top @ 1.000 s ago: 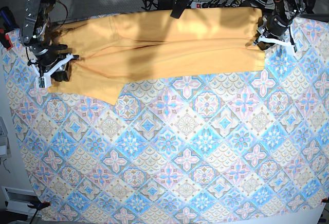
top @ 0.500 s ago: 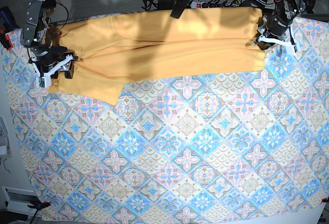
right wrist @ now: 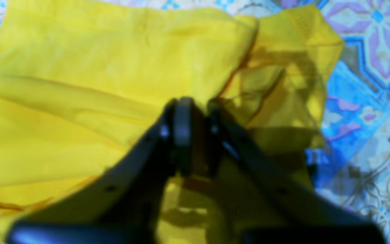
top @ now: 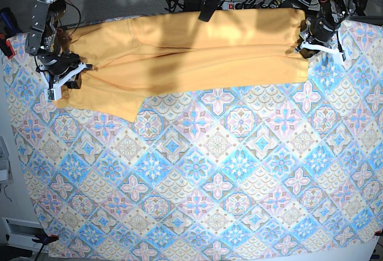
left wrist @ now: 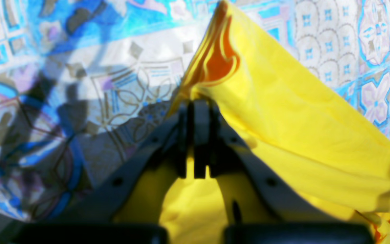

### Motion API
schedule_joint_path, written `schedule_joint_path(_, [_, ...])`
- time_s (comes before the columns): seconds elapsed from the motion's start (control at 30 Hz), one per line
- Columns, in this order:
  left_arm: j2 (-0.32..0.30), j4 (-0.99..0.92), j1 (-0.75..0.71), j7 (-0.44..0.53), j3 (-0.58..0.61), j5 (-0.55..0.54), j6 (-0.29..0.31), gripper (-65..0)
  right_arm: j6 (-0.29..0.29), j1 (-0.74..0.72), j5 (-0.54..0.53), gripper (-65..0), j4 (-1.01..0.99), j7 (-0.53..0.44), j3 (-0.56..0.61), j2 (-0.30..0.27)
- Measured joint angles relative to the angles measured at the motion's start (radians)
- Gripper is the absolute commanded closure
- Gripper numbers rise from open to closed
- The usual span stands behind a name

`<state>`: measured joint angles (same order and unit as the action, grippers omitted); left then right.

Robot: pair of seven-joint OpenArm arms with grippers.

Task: Fold the T-shirt properly

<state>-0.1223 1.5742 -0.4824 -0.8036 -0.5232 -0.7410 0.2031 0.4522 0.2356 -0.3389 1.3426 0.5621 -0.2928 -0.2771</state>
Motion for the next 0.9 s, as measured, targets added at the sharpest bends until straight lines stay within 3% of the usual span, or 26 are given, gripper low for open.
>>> schedule_joint_path(0.13, [0.0, 0.0, 0.0, 0.0, 0.0, 0.0, 0.0, 0.0, 0.103, 0.003, 0.001, -0.5, 0.007, 0.001, -0.006, 0.0])
schedule_joint_path(0.7, [0.0, 0.0, 0.0, 0.0, 0.0, 0.0, 0.0, 0.0, 0.116, 0.183, -0.002, -0.5, 0.256, 0.002, -0.095, 0.001])
schedule_joint_path(0.9, [0.0, 0.0, 0.0, 0.0, 0.0, 0.0, 0.0, 0.0, 0.139, 0.221, -0.121, -0.5, 0.327, 0.096, -0.192, 0.0])
